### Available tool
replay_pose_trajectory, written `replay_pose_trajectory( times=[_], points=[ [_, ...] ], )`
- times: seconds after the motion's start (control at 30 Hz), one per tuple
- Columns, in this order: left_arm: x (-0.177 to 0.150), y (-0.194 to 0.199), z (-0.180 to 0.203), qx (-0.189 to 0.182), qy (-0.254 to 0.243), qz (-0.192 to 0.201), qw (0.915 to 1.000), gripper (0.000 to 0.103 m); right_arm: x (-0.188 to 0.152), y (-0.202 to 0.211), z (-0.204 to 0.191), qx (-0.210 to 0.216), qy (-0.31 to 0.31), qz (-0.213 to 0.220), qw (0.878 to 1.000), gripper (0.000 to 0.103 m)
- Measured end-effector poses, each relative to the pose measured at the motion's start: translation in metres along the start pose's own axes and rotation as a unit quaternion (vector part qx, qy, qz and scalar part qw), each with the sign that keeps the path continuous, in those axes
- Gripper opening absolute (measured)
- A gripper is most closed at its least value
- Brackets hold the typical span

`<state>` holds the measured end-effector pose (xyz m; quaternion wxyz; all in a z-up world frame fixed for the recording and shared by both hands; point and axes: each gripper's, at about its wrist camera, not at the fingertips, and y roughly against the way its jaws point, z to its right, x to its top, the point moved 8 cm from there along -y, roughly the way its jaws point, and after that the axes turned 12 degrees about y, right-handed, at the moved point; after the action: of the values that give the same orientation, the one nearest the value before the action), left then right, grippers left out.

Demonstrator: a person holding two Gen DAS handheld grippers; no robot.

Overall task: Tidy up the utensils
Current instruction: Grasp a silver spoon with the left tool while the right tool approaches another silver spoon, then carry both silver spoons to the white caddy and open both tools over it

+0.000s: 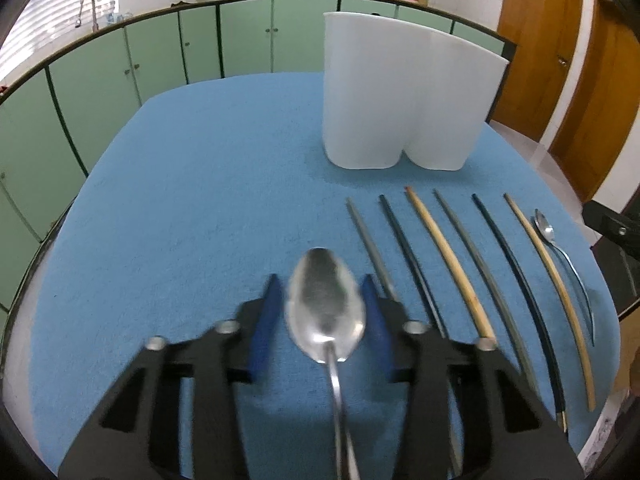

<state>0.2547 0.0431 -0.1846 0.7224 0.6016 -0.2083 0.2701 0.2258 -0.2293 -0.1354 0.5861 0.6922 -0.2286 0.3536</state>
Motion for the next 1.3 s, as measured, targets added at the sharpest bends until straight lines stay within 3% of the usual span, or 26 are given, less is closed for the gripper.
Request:
replay_pose_trajectory(
  times=[0.27,0.8,0.87,0.97,1.3],
  points=[
    [0.006,0.005,-0.004,-0.013,0.021,0.008,0.9997,0.035,-0.011,-0.013,0.022,-0.023,-0.003,-0.029,0.999,0.049],
    [0.008,0.001,0.002,-0.012,0.018,0.007,0.9997,0.035,-0.022,-0.047,0.02,-0.026,0.011,-0.07,0.997,0.048],
    [0.008,0.001,0.003,-0.011,0.017,0.008,0.9998,0.035,-0.021,-0.049,0.019,-0.028,0.013,-0.069,0.997,0.046],
    [0.009,0.001,0.004,-0.011,0.017,0.009,0.9997,0.035,-0.021,-0.05,0.019,-0.021,0.012,-0.071,0.997,0.027],
    [0.007,0.006,0.001,-0.013,0.019,0.015,0.9996,0.035,-0.025,-0.048,0.017,-0.029,0.025,-0.082,0.996,0.027]
  ],
)
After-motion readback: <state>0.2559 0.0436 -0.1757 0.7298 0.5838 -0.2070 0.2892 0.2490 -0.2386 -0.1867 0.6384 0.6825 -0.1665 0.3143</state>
